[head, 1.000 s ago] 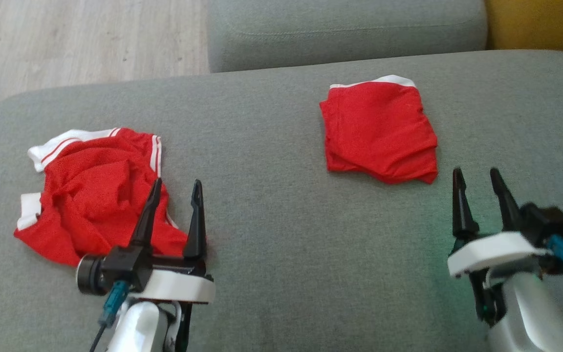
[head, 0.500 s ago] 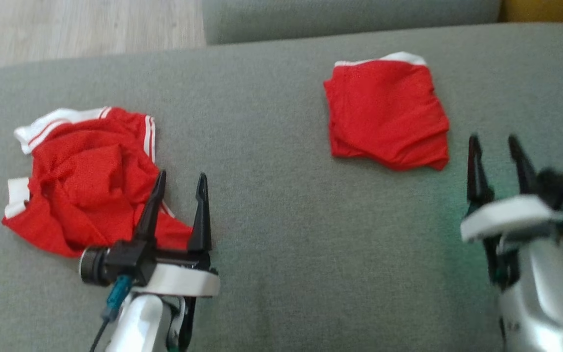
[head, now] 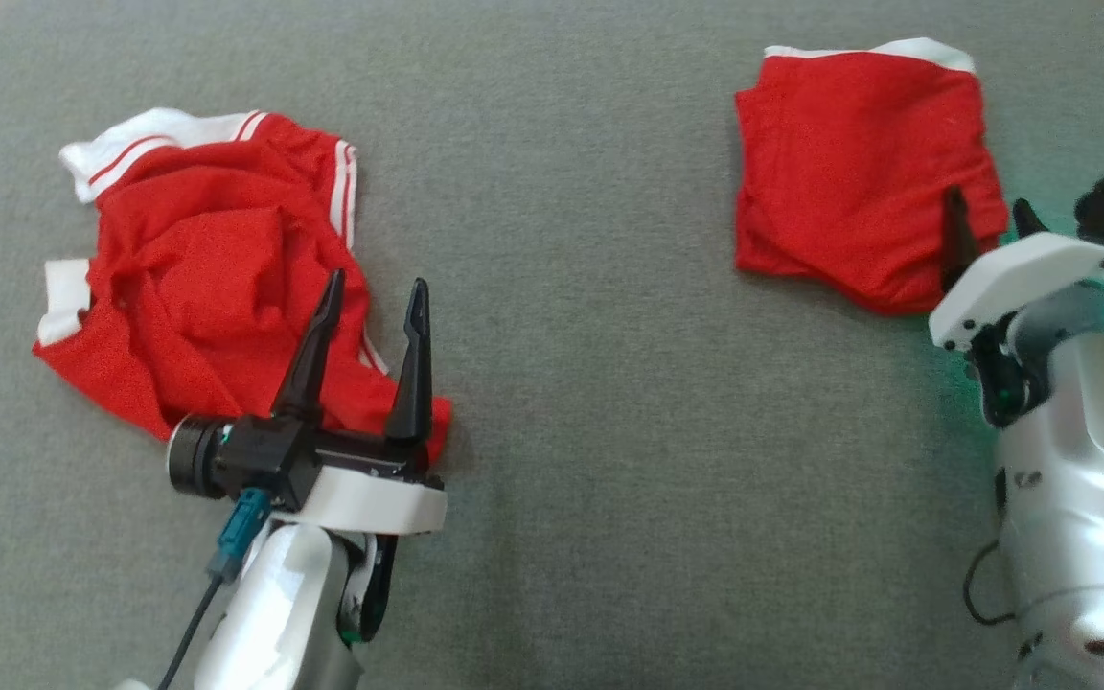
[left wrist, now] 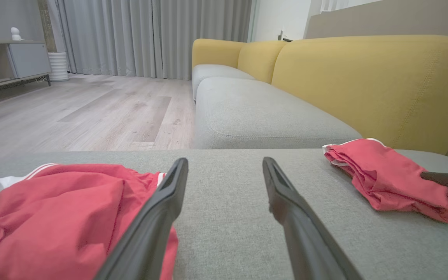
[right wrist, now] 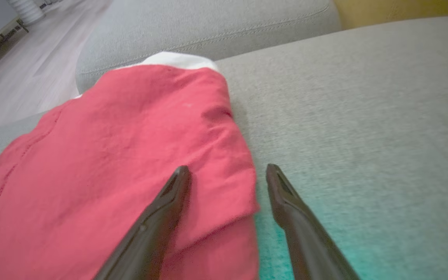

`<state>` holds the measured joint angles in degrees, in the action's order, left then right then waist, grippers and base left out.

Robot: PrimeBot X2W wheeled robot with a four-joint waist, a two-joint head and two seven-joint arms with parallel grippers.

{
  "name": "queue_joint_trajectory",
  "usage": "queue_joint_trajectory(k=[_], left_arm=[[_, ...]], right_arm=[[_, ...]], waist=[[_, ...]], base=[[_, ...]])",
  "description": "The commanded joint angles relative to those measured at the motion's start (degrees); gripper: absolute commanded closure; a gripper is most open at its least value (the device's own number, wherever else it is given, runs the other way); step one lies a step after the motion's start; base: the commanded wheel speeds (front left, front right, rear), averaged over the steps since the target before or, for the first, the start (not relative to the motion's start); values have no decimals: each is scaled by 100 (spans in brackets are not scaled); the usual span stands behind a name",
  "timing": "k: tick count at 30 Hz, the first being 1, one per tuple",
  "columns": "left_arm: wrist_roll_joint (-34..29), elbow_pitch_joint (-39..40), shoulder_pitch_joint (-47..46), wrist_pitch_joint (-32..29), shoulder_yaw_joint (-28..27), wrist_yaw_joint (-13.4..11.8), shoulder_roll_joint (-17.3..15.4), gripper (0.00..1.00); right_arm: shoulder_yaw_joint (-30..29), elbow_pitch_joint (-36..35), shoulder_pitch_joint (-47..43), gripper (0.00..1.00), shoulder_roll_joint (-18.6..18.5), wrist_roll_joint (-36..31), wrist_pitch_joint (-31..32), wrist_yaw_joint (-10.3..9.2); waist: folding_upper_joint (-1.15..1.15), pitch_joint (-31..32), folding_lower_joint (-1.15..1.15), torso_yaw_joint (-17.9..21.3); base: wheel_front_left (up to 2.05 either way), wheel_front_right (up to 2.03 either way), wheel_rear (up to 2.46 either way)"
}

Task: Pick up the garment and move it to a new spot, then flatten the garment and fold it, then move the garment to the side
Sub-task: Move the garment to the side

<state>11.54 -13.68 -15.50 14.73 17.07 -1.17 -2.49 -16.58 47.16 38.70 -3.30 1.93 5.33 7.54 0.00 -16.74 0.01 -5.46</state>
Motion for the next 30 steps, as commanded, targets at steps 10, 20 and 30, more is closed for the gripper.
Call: queue_joint_trajectory(k=[10, 20, 30], left_arm=[[21, 145, -301, 27, -110, -16, -39, 0], [93, 167, -259, 27, -194, -82, -39, 0], [87, 295, -266, 27, -341, -66, -39, 0]], right_arm=[[258, 1014, 811, 100, -220, -394, 293, -5], [1560, 1276, 1218, 100, -914, -601, -52, -5], [3455, 1221, 1076, 100, -2605, -307, -184, -5]], waist=[[0, -182, -1, -182], [0, 4, -1, -23], [0, -74, -1, 29]], base=[[0, 0, 0], [0, 0, 0], [0, 0, 0]])
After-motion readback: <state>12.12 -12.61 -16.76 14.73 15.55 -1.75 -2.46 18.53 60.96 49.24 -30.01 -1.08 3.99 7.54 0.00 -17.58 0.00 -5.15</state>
